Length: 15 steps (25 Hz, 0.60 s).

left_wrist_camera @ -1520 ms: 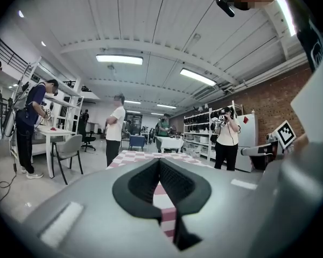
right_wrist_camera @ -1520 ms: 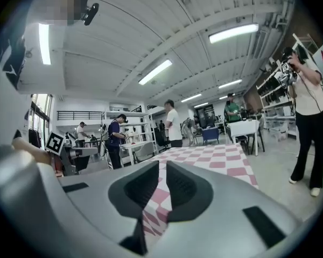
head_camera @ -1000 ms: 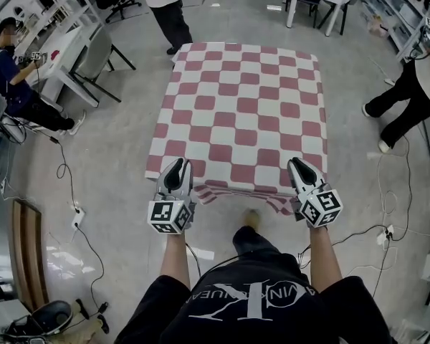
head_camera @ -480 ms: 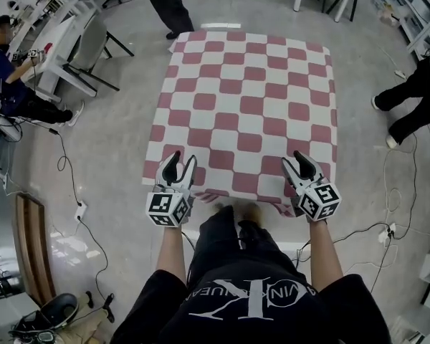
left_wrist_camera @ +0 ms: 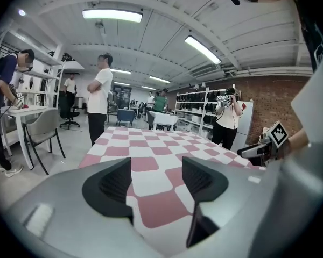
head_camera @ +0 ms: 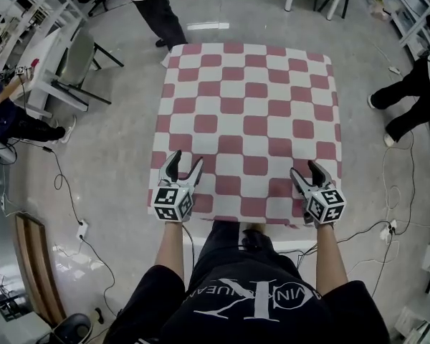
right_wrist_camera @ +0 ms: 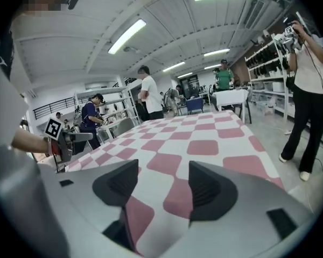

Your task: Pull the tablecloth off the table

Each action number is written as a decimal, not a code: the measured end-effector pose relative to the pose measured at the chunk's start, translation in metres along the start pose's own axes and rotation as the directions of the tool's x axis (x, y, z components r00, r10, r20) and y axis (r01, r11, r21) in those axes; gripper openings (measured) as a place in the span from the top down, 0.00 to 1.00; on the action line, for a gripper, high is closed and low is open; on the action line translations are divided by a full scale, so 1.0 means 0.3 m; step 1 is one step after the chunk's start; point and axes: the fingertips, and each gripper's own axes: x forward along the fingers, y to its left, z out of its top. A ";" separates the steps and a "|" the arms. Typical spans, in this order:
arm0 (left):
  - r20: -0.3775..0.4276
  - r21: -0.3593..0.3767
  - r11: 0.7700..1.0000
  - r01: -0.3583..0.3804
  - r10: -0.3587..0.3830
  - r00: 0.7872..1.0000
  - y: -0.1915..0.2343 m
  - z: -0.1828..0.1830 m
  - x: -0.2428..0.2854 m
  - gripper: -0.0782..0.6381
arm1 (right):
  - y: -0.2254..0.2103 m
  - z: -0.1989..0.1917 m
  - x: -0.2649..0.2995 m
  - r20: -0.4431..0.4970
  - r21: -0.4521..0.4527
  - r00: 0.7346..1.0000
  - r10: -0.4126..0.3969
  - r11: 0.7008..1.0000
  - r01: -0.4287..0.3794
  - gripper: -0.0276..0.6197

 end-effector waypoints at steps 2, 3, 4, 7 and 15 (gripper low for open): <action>-0.024 0.000 1.000 0.010 -0.010 1.000 0.034 -0.005 0.042 0.49 | -0.023 -0.004 0.033 -0.024 0.004 0.999 -0.021 1.000 0.021 0.55; -0.039 0.003 1.000 0.015 -0.014 0.999 0.052 -0.008 0.063 0.49 | -0.034 -0.005 0.052 -0.034 0.007 0.999 -0.031 1.000 0.031 0.54; -0.053 0.006 1.000 0.019 -0.018 0.998 0.071 -0.010 0.082 0.48 | -0.043 -0.006 0.070 -0.042 0.009 0.998 -0.040 0.999 0.040 0.54; -0.091 0.011 1.000 0.025 -0.024 0.996 0.122 -0.021 0.134 0.46 | -0.071 -0.001 0.118 -0.068 -0.001 0.995 -0.068 0.998 0.068 0.52; -0.183 -0.008 0.999 0.036 -0.036 0.982 0.211 -0.068 0.249 0.40 | -0.219 0.019 0.181 -0.133 -0.019 0.977 -0.169 0.986 0.168 0.48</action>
